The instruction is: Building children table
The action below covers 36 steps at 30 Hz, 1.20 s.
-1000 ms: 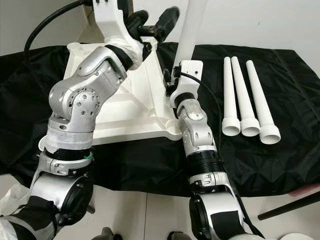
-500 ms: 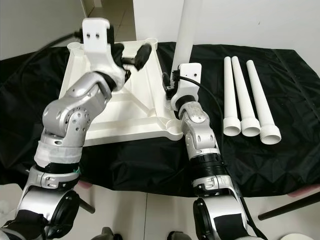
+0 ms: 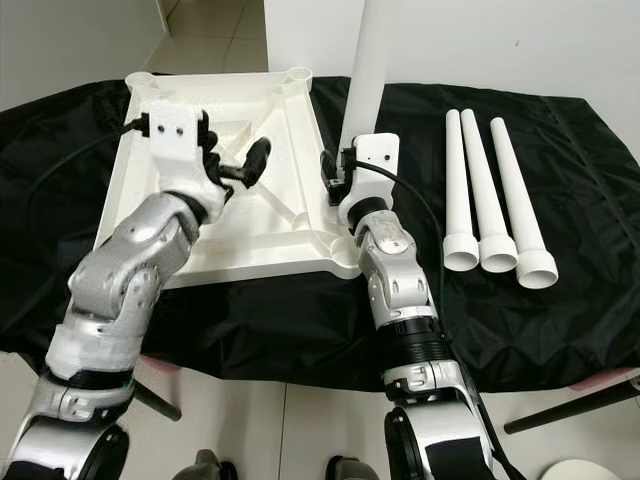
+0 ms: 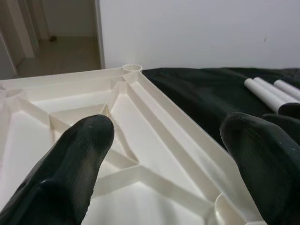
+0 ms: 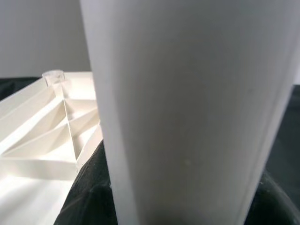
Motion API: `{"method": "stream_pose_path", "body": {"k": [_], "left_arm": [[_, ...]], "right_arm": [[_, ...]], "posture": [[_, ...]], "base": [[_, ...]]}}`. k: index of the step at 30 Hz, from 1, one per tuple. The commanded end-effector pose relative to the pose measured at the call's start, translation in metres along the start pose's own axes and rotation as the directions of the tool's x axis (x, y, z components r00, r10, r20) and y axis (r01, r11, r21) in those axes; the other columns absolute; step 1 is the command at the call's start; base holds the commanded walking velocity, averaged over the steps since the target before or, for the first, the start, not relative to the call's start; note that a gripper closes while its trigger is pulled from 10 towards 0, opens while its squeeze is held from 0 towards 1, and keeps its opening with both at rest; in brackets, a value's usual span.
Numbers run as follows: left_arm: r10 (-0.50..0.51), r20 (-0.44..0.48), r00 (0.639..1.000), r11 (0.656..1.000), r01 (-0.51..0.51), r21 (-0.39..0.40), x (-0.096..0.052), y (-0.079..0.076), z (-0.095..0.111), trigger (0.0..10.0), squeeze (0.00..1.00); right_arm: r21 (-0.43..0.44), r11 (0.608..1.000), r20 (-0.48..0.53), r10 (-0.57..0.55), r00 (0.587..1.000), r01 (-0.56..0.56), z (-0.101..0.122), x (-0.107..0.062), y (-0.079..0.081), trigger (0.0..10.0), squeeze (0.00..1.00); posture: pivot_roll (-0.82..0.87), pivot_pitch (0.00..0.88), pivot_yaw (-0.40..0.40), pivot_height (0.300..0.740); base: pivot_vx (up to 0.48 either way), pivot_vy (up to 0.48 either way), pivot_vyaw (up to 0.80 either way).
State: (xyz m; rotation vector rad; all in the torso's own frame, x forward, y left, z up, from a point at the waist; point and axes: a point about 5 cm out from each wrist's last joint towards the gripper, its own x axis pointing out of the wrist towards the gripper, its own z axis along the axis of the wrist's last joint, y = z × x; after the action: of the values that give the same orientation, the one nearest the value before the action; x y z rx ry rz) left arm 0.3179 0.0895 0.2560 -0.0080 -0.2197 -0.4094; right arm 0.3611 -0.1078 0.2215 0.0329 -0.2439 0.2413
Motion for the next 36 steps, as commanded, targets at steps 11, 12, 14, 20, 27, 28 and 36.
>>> {"method": "stream_pose_path", "body": {"k": [11,12,14,20,27,28,36], "left_arm": [[-0.245,0.007,0.970,0.968,0.244,0.060,-0.029,-0.033,-0.021,10.0,0.00],[-0.294,-0.015,0.956,0.953,0.295,0.064,-0.034,-0.038,-0.027,10.0,0.00],[-0.321,-0.051,0.946,0.943,0.324,0.078,-0.038,-0.042,-0.035,10.0,0.00],[-0.379,-0.097,0.920,0.920,0.386,0.064,-0.042,-0.049,-0.046,10.0,0.00],[-0.383,-0.143,0.912,0.920,0.391,0.033,-0.042,-0.056,-0.049,10.0,0.00],[-0.395,-0.146,0.907,0.913,0.405,0.050,-0.042,-0.057,-0.049,10.0,0.00],[-0.471,-0.157,0.868,0.870,0.487,0.077,-0.048,-0.057,-0.053,10.0,0.00]], "right_arm": [[-0.033,0.997,-0.011,0.063,0.998,-0.063,-0.008,-0.008,0.000,10.0,0.00],[-0.040,0.997,-0.014,0.066,0.998,-0.067,-0.011,-0.010,-0.002,10.0,0.00],[-0.049,0.996,-0.015,0.069,0.998,-0.069,-0.013,-0.011,-0.004,10.0,0.00],[-0.064,0.995,-0.015,0.072,0.997,-0.073,-0.016,-0.013,-0.007,10.0,0.00],[-0.084,0.994,-0.028,0.073,0.997,-0.075,-0.024,-0.022,-0.012,10.0,0.00],[-0.091,0.993,-0.024,0.079,0.997,-0.081,-0.024,-0.023,-0.012,10.0,0.00],[-0.139,0.974,0.005,0.179,0.984,-0.177,-0.024,-0.030,-0.004,10.0,0.00]], "posture": [[0.00,0.118,-0.029,0.740],[0.00,0.113,-0.025,0.740],[-0.01,0.101,-0.019,0.740],[-0.01,0.090,-0.012,0.740],[-0.01,0.078,0.008,0.740],[-0.01,0.083,0.009,0.740],[-0.03,0.095,0.010,0.740]], "base": [[0.000,0.000,0.00],[0.326,0.000,0.00],[0.163,0.000,0.00],[0.000,0.000,0.00],[0.000,0.000,0.00],[0.000,0.000,0.00],[0.000,0.000,0.00]]}}
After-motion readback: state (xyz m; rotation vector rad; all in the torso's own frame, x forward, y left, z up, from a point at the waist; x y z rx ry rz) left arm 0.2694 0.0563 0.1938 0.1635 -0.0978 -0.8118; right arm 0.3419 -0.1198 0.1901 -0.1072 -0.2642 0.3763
